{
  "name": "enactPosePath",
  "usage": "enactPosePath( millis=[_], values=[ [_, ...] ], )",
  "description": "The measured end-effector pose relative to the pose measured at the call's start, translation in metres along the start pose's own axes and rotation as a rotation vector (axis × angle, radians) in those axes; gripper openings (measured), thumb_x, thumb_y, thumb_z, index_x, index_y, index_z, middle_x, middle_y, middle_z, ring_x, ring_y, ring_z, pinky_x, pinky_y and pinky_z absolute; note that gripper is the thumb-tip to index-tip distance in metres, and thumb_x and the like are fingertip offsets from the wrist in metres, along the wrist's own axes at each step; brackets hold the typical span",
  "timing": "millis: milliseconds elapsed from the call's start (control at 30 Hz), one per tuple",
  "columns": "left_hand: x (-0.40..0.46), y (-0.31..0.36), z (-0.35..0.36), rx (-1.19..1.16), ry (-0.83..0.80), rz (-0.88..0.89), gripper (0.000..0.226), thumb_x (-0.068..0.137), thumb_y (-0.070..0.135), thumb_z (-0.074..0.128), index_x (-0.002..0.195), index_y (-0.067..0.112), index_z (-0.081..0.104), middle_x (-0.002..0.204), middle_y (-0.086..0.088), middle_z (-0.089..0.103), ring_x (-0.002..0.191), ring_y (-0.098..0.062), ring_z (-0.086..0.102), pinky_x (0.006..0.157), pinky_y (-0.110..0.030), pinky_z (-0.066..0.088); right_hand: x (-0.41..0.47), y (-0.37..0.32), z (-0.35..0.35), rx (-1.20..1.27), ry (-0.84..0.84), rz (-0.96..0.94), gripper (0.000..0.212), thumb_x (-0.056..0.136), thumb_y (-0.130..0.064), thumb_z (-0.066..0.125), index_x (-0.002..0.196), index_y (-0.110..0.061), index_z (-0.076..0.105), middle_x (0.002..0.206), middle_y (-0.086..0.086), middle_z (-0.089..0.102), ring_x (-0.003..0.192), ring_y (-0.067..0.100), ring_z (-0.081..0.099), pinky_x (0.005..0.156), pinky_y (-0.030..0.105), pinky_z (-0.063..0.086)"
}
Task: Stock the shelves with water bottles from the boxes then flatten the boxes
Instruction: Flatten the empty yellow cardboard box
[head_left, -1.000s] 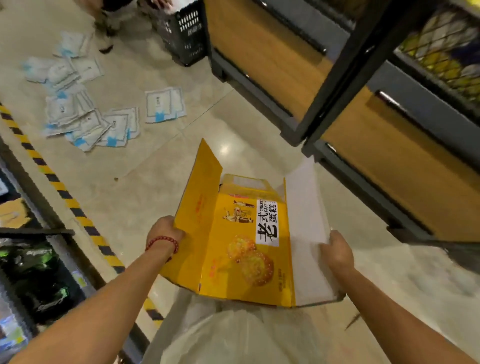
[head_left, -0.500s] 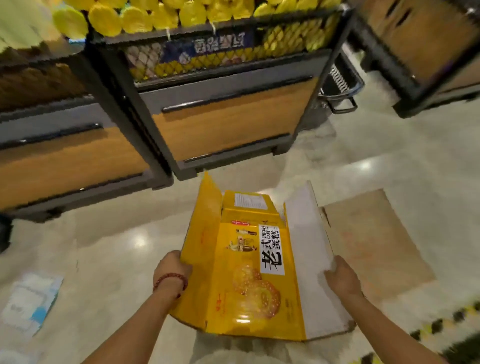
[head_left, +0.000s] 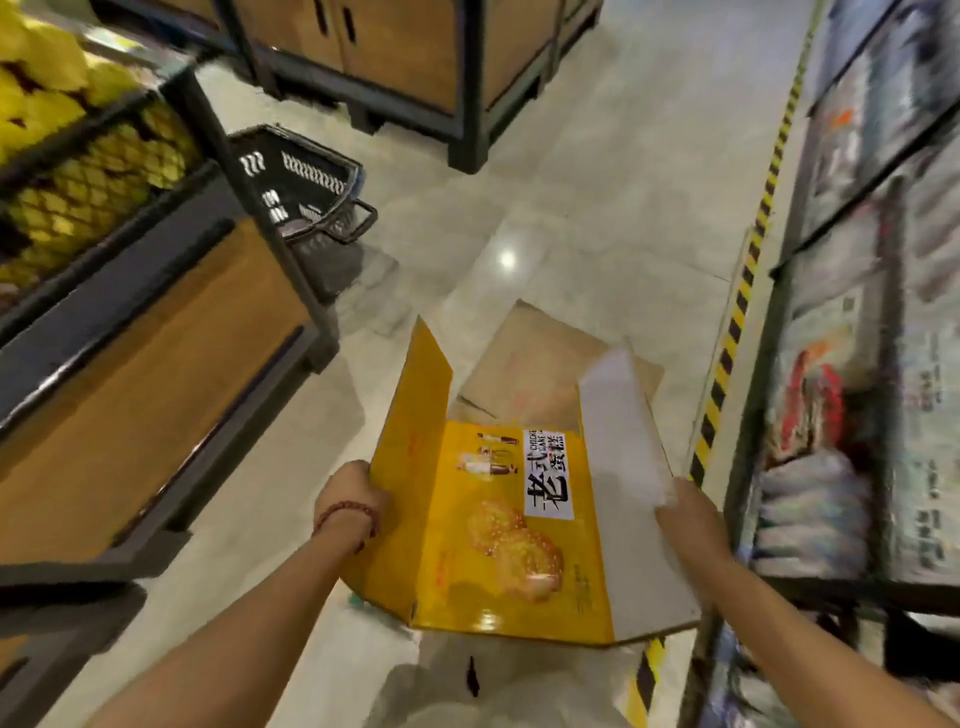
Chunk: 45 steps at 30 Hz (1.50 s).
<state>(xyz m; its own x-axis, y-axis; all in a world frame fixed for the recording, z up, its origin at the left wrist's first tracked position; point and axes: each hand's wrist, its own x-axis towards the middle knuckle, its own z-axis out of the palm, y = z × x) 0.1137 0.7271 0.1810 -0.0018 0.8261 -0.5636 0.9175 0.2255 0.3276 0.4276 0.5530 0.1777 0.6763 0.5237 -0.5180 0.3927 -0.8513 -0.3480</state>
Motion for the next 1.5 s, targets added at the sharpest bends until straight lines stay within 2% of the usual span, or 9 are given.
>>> enactPosePath(
  millis=[200,467,567,733,833,900,1133,1300,1500],
  values=[
    [0.045,0.096,0.005,0.075,0.024,0.173,0.028,0.091,0.014,0.057,0.118,0.006,0.057,0.113,-0.016,0.062,0.103,-0.034,0.057,0.088,-0.040,0.048,0.035,0.010,-0.031,0.052,0.140,0.118,0.009,0.092,-0.012,0.048,0.097,-0.010,0.041,0.098,0.014,0.053,0.087,0.030,0.052,0.069,0.033,0.036],
    [0.149,0.104,0.083,0.314,-0.209,0.075,0.044,0.091,0.018,0.059,0.133,0.012,0.048,0.128,-0.011,0.057,0.115,-0.029,0.055,0.095,-0.037,0.046,0.100,0.041,0.056,0.058,-0.028,0.387,0.025,0.092,-0.018,0.047,0.116,-0.011,0.048,0.114,0.017,0.058,0.098,0.034,0.058,0.076,0.034,0.048],
    [0.196,0.096,0.125,0.387,-0.272,0.071,0.044,0.090,0.021,0.060,0.132,0.013,0.050,0.126,-0.011,0.058,0.113,-0.028,0.056,0.092,-0.036,0.047,0.134,0.058,0.103,0.024,-0.087,0.412,0.026,0.093,-0.021,0.046,0.118,-0.012,0.046,0.118,0.014,0.057,0.104,0.034,0.057,0.084,0.035,0.047],
    [0.254,0.064,0.188,0.458,-0.345,0.023,0.030,0.087,0.017,0.061,0.117,0.012,0.058,0.113,-0.010,0.062,0.099,-0.027,0.059,0.074,-0.030,0.045,0.171,0.084,0.183,0.050,-0.168,0.485,0.022,0.095,-0.019,0.047,0.115,-0.010,0.044,0.112,0.013,0.055,0.103,0.033,0.056,0.079,0.034,0.044],
    [0.274,0.048,0.213,0.412,-0.325,0.001,0.025,0.087,0.012,0.061,0.112,0.008,0.060,0.106,-0.014,0.064,0.086,-0.027,0.055,0.070,-0.030,0.041,0.189,0.092,0.220,0.109,-0.159,0.518,0.010,0.096,-0.016,0.046,0.103,-0.012,0.041,0.103,0.011,0.056,0.092,0.031,0.057,0.071,0.031,0.043],
    [0.290,0.044,0.228,0.358,-0.294,0.018,0.026,0.087,0.009,0.061,0.112,0.003,0.060,0.105,-0.019,0.063,0.080,-0.026,0.051,0.069,-0.031,0.038,0.206,0.097,0.240,0.141,-0.098,0.543,0.017,0.095,-0.016,0.048,0.111,-0.010,0.046,0.109,0.016,0.059,0.098,0.034,0.059,0.073,0.031,0.042],
    [0.353,0.062,0.274,0.258,-0.194,0.088,0.035,0.087,0.009,0.062,0.121,0.002,0.057,0.114,-0.024,0.061,0.100,-0.041,0.056,0.081,-0.042,0.044,0.284,0.108,0.271,0.268,0.031,0.461,0.009,0.095,-0.012,0.046,0.102,-0.009,0.041,0.092,0.011,0.052,0.085,0.035,0.056,0.073,0.041,0.049],
    [0.386,0.058,0.314,0.212,-0.195,0.063,0.041,0.089,0.014,0.062,0.128,0.003,0.053,0.121,-0.022,0.059,0.107,-0.043,0.054,0.092,-0.051,0.043,0.324,0.128,0.304,0.344,0.047,0.483,0.016,0.096,-0.012,0.045,0.111,-0.004,0.044,0.097,0.007,0.048,0.087,0.027,0.050,0.071,0.032,0.040],
    [0.416,0.016,0.366,0.170,-0.127,0.019,0.037,0.088,0.017,0.065,0.119,-0.001,0.056,0.115,-0.024,0.060,0.100,-0.040,0.054,0.084,-0.046,0.042,0.348,0.174,0.357,0.396,0.076,0.551,0.020,0.094,-0.008,0.051,0.113,0.000,0.049,0.098,0.005,0.047,0.088,0.021,0.045,0.074,0.028,0.035]
  ],
)
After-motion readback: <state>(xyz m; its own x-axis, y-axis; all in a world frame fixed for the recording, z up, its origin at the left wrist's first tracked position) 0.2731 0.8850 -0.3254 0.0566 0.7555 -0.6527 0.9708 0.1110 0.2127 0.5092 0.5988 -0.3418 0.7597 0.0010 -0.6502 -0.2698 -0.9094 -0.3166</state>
